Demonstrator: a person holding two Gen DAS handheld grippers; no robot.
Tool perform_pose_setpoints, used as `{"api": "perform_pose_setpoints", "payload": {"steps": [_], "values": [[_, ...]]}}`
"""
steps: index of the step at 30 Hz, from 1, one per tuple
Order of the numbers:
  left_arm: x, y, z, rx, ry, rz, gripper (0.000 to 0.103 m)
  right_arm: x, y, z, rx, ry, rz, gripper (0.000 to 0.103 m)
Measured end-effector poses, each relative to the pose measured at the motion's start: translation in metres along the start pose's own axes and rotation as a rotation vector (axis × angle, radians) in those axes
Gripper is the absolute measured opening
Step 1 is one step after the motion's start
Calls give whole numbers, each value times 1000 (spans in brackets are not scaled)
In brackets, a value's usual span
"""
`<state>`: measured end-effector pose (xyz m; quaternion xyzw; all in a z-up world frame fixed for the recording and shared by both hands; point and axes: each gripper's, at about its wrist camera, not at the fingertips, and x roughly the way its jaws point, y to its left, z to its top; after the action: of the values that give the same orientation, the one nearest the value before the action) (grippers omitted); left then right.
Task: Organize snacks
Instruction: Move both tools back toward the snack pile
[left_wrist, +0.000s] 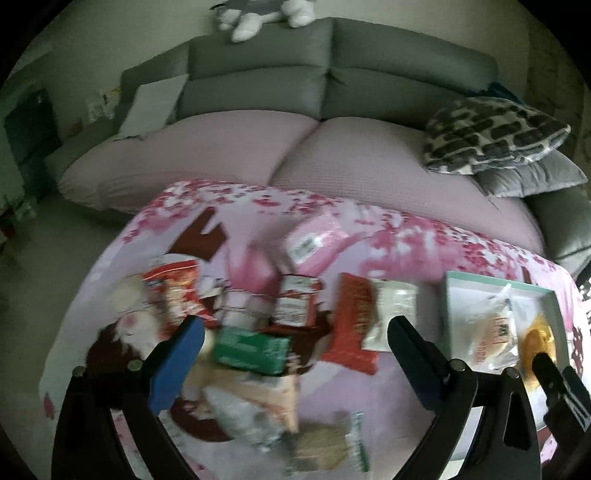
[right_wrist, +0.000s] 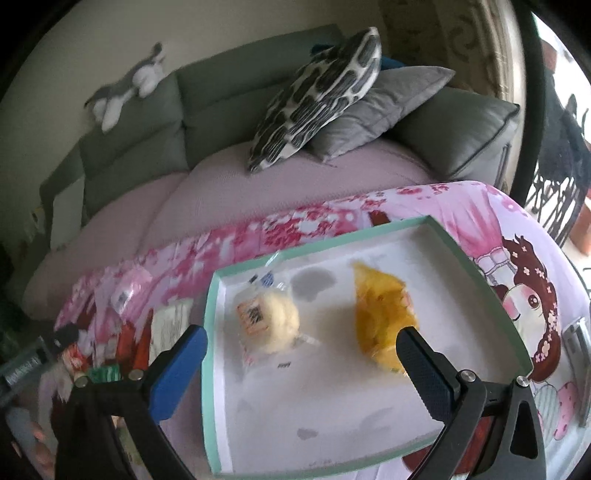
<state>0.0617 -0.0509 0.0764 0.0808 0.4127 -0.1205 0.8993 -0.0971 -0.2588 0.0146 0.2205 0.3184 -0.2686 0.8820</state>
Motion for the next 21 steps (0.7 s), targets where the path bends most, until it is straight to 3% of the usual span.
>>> {"api": "perform_pose_setpoints", "payload": {"steps": [5,15,21], "values": [[-6,35,-10,-50,13,32,99,-3,27,-16,-38,67,90,103],[-6,86,-36,-147,53,57,99,-4,59,-31,-86,137,167,103],[-1,101,-52,-172,94,26,99,-7,90,-42,-169,160,228,103]]}}
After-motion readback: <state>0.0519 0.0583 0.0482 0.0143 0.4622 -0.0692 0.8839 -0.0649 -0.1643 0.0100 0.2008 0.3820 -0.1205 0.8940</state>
